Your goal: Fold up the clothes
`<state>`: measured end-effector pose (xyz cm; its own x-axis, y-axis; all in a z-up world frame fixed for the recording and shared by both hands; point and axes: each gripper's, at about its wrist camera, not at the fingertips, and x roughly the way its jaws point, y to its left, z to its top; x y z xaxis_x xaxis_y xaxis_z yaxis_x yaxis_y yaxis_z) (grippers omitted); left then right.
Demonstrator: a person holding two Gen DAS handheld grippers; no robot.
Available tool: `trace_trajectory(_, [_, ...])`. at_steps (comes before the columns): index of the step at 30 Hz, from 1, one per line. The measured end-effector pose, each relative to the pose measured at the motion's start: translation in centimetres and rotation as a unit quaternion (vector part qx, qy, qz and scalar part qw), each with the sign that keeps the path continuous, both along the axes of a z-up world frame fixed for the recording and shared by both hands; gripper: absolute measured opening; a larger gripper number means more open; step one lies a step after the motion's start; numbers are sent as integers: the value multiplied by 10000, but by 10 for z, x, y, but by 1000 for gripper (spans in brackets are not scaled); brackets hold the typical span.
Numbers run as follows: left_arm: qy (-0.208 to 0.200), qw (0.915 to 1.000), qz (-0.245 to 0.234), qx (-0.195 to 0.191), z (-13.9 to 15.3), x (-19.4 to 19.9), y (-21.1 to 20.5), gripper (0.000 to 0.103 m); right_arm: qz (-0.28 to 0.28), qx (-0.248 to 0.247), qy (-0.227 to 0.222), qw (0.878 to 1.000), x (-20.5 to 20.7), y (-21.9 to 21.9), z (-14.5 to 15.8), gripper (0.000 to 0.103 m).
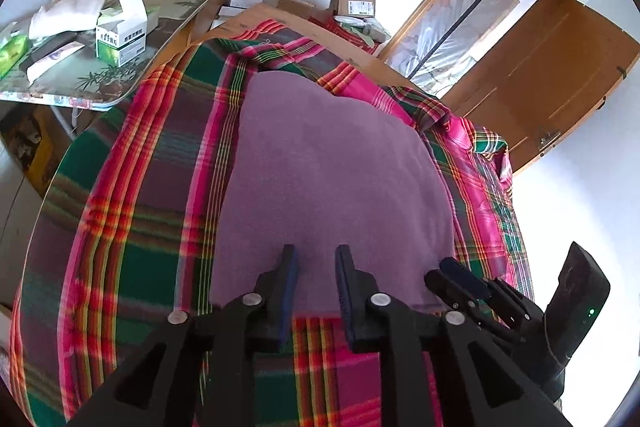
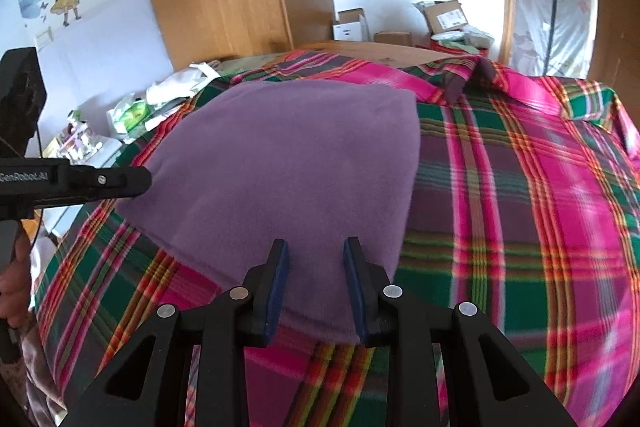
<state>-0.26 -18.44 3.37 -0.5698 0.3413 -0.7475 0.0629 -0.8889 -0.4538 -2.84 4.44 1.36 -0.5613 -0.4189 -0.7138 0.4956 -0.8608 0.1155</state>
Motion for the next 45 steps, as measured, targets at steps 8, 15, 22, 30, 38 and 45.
trace_trajectory(8, [-46, 9994, -15, -348, -1, 29, 24, 24, -167, -28, -346, 9993, 32, 10, 2, 30])
trace_trajectory(15, [14, 9962, -167, -854, -8, 53, 50, 24, -189, 18, -594, 9981, 58, 11, -10, 30])
trace_trajectory(22, [4, 9898, 0, -1428, -16, 60, 60, 24, -421, 245, -381, 9981, 67, 5, -14, 31])
trace_trajectory(30, [-17, 9846, 53, -1749, -29, 58, 64, 24, -623, 435, -193, 9969, 70, 2, -14, 32])
trace_trajectory(38, [147, 9817, 128, -1893, -32, 47, 69, 31, -838, 696, -159, 9939, 66, -2, -16, 66])
trace_trajectory(45, [297, 9768, 178, -2115, -34, 43, 75, 35, -872, 715, -157, 9935, 64, -2, -17, 66])
